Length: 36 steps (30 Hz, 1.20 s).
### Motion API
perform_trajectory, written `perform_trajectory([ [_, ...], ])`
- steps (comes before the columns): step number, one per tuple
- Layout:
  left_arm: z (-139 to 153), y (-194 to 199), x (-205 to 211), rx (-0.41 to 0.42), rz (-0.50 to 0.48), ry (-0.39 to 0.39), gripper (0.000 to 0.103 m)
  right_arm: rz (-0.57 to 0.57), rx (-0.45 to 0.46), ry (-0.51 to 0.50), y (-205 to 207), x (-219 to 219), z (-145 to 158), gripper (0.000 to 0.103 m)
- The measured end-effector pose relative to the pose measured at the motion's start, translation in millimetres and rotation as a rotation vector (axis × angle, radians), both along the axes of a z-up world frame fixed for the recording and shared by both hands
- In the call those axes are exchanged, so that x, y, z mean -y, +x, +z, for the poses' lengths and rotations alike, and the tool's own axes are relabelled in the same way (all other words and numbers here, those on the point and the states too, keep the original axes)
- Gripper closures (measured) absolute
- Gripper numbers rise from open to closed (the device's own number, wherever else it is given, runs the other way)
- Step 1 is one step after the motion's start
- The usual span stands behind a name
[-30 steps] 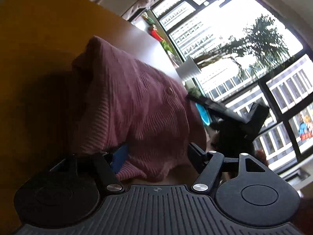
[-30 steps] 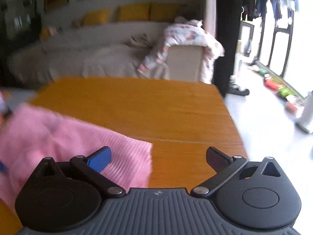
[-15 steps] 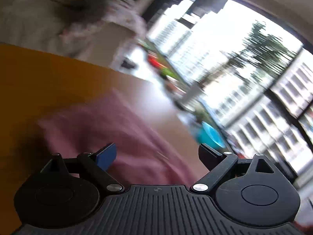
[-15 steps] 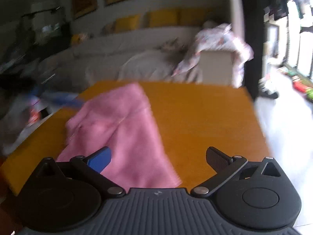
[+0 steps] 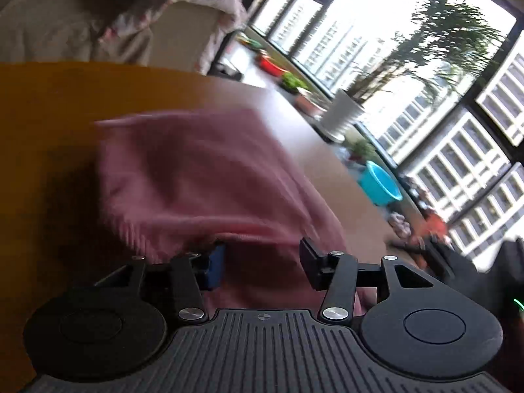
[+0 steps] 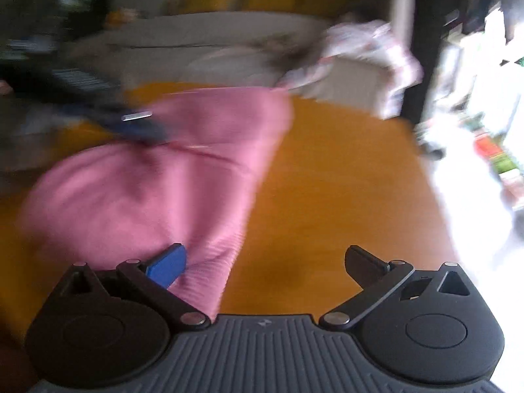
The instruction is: Fold clothes
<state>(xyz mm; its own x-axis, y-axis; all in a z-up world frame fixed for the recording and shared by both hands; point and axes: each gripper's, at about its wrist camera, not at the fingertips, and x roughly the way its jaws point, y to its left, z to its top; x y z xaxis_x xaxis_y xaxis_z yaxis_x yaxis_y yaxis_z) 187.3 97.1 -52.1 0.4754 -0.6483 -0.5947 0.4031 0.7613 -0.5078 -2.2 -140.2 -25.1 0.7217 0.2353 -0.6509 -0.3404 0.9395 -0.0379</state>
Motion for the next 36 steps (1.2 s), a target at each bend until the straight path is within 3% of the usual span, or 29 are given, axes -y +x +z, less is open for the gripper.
perform_trajectory([
  [2, 7, 1, -4, 0.001, -0.009, -0.041, 0.038, 0.046, -0.004, 0.044, -5, -1, 12, 0.000],
  [3, 13, -6, -6, 0.024, -0.028, -0.059, 0.028, 0.029, 0.026, 0.042, -4, 1, 20, 0.000],
  [5, 29, -19, -8, 0.097, -0.057, -0.072, 0.019, -0.010, 0.079, 0.048, 3, 5, 33, 0.000],
  [10, 49, -51, -5, 0.296, -0.080, -0.067, 0.017, -0.084, 0.174, 0.019, 44, -1, 45, 0.000],
  [13, 36, -61, 12, 0.286, -0.129, -0.060, 0.015, -0.101, 0.142, -0.122, 76, -15, 22, 0.000],
  [15, 10, -47, 13, 0.160, -0.133, -0.039, 0.015, -0.118, 0.119, -0.263, 93, -20, -3, 0.000],
  [16, -2, -42, 12, 0.101, -0.120, -0.037, 0.016, -0.121, 0.136, -0.277, 93, -17, -11, 0.000],
  [17, -12, -37, 11, 0.053, -0.110, -0.039, 0.017, -0.122, 0.125, -0.260, 94, -12, -11, 0.000],
  [22, 0, -51, 1, 0.072, -0.139, -0.139, 0.010, -0.138, 0.111, -0.102, 99, 14, 19, 0.000],
  [25, 11, -64, 1, 0.158, -0.149, -0.118, 0.007, -0.167, 0.111, 0.046, 117, 23, 39, 0.000],
  [28, 3, -63, -5, 0.129, -0.106, -0.110, 0.006, -0.212, 0.091, 0.157, 145, 23, 43, 0.000],
  [30, -6, -59, -7, 0.062, -0.088, -0.124, 0.006, -0.218, 0.064, 0.117, 166, 13, 31, 0.000],
  [33, -18, -55, -4, 0.016, -0.070, -0.140, 0.006, -0.228, 0.030, -0.116, 200, -6, -4, 0.000],
  [36, -17, -69, -4, 0.018, -0.072, -0.147, 0.005, -0.262, 0.045, -0.142, 207, -3, -9, 0.000],
])
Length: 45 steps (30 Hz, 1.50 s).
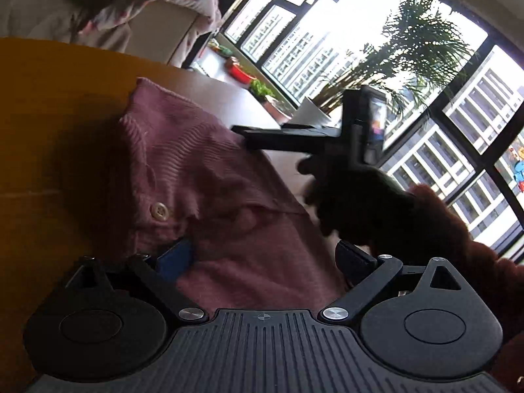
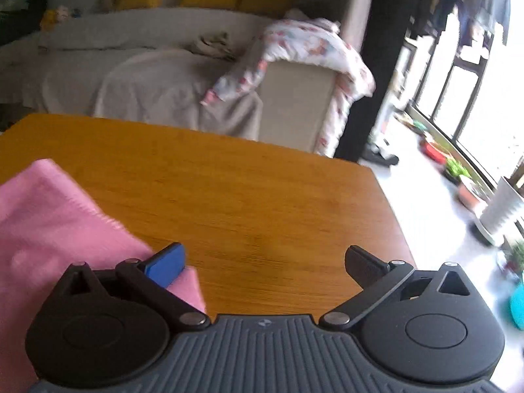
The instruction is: Fold clothes
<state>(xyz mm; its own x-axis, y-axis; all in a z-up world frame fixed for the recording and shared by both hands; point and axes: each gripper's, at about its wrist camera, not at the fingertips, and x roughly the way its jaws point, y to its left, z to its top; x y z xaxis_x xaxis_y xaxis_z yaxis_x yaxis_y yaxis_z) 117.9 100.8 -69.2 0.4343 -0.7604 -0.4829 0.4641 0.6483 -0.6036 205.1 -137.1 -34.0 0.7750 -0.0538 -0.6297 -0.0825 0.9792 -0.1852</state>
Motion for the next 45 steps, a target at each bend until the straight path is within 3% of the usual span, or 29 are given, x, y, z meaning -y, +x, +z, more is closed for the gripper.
perform_trajectory([
  [3, -1, -11, -2, -0.014, 0.025, -0.017, 0.005, -0.002, 0.022, 0.074, -16, 6, 14, 0.000],
  [6, -3, -18, -4, -0.023, 0.051, -0.032, 0.004, 0.083, 0.037, 0.178, -55, 13, 27, 0.000],
  [11, -5, -16, -1, -0.043, 0.098, -0.047, 0.003, 0.148, 0.007, 0.068, -122, 1, 10, 0.000],
  [13, -2, -17, 1, -0.045, 0.109, -0.036, 0.003, 0.137, 0.032, 0.076, -144, 4, 11, 0.000],
  [19, 4, -25, 6, -0.028, 0.120, 0.016, 0.003, 0.270, -0.034, 0.404, -192, 13, 21, 0.000],
  [20, 5, -26, 7, -0.026, 0.124, 0.020, 0.002, 0.299, -0.045, 0.396, -200, 6, 17, 0.000],
  [24, 7, -30, 11, -0.012, 0.129, 0.044, 0.002, 0.312, -0.015, 0.206, -222, -20, -7, 0.000],
  [28, 10, -35, 10, -0.008, 0.137, 0.062, 0.002, 0.287, -0.078, 0.262, -214, -14, -7, 0.000],
  [32, 16, -46, 6, 0.020, 0.154, 0.087, 0.002, 0.285, -0.076, 0.248, -214, -13, -8, 0.000],
  [34, 22, -55, -3, 0.057, 0.157, 0.114, 0.002, 0.287, -0.054, 0.222, -220, -13, -5, 0.000],
  [39, 31, -85, -39, 0.113, 0.216, 0.258, 0.000, 0.321, 0.105, 0.161, -244, -8, 22, 0.000],
  [40, 33, -89, -46, 0.114, 0.236, 0.258, 0.000, 0.342, 0.130, 0.164, -248, -8, 27, 0.000],
  [41, 35, -93, -53, 0.115, 0.255, 0.258, 0.000, 0.369, 0.144, 0.162, -252, -11, 31, 0.002],
  [42, 37, -96, -60, 0.116, 0.274, 0.258, 0.000, 0.396, 0.158, 0.159, -256, -14, 35, 0.015],
  [43, 40, -100, -68, 0.117, 0.293, 0.257, 0.000, 0.423, 0.172, 0.157, -261, -18, 38, 0.036],
  [45, 44, -105, -76, 0.125, 0.315, 0.250, 0.000, 0.500, 0.134, 0.141, -265, -33, 38, 0.048],
])
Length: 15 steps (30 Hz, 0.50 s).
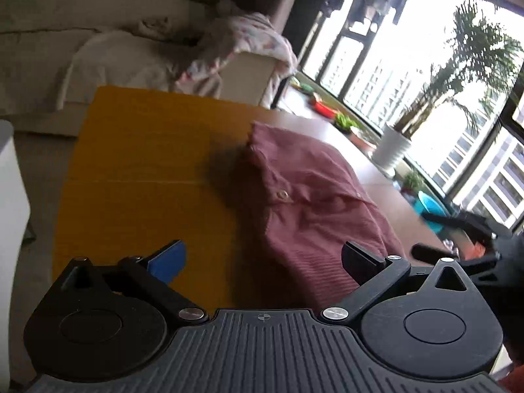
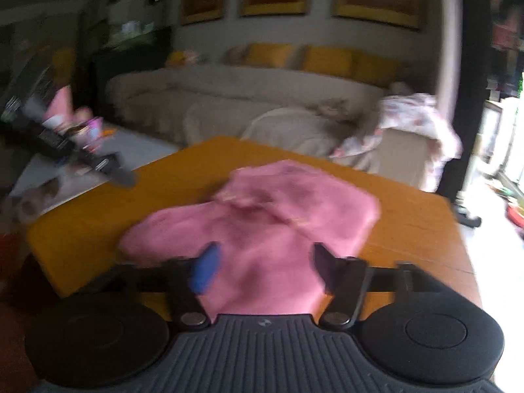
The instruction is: Fold clothes
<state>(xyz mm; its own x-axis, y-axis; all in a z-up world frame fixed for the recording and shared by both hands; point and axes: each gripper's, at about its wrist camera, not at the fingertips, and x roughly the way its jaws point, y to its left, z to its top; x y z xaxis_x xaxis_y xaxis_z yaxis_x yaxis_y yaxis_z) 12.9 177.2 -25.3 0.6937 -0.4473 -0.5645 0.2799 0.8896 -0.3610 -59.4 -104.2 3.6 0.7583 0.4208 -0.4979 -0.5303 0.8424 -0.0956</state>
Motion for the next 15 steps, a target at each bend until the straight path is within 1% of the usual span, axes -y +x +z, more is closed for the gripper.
perform_trajectory([
  [3, 6, -4, 2, 0.022, -0.019, -0.004, 0.000, 0.098, 0.035, -0.114, -9, -29, -13, 0.048],
  [5, 8, -5, 10, 0.033, -0.056, 0.010, 0.000, 0.161, 0.050, -0.195, -13, -45, -22, 0.048],
  [6, 8, -7, 15, 0.039, -0.081, 0.022, 0.000, 0.182, 0.048, -0.217, -16, -53, -26, 0.043],
  [7, 9, -8, 19, 0.045, -0.100, 0.032, 0.000, 0.194, 0.057, -0.235, -18, -57, -28, 0.041],
  [9, 8, -10, 25, 0.053, -0.122, 0.042, 0.000, 0.204, 0.085, -0.256, -19, -63, -30, 0.043],
  [10, 8, -10, 27, 0.055, -0.128, 0.043, 0.000, 0.195, 0.095, -0.254, -18, -65, -30, 0.065],
  [11, 7, -11, 29, 0.057, -0.132, 0.042, 0.000, 0.178, 0.073, -0.210, -13, -61, -25, 0.077],
  [13, 6, -10, 27, 0.052, -0.120, 0.030, 0.000, 0.141, 0.023, -0.116, -1, -51, -14, 0.090],
  [14, 6, -10, 25, 0.053, -0.112, 0.029, 0.000, 0.123, -0.002, -0.070, 4, -46, -9, 0.091],
  [15, 6, -11, 22, 0.054, -0.105, 0.027, 0.000, 0.119, 0.001, -0.048, 4, -40, -2, 0.092],
])
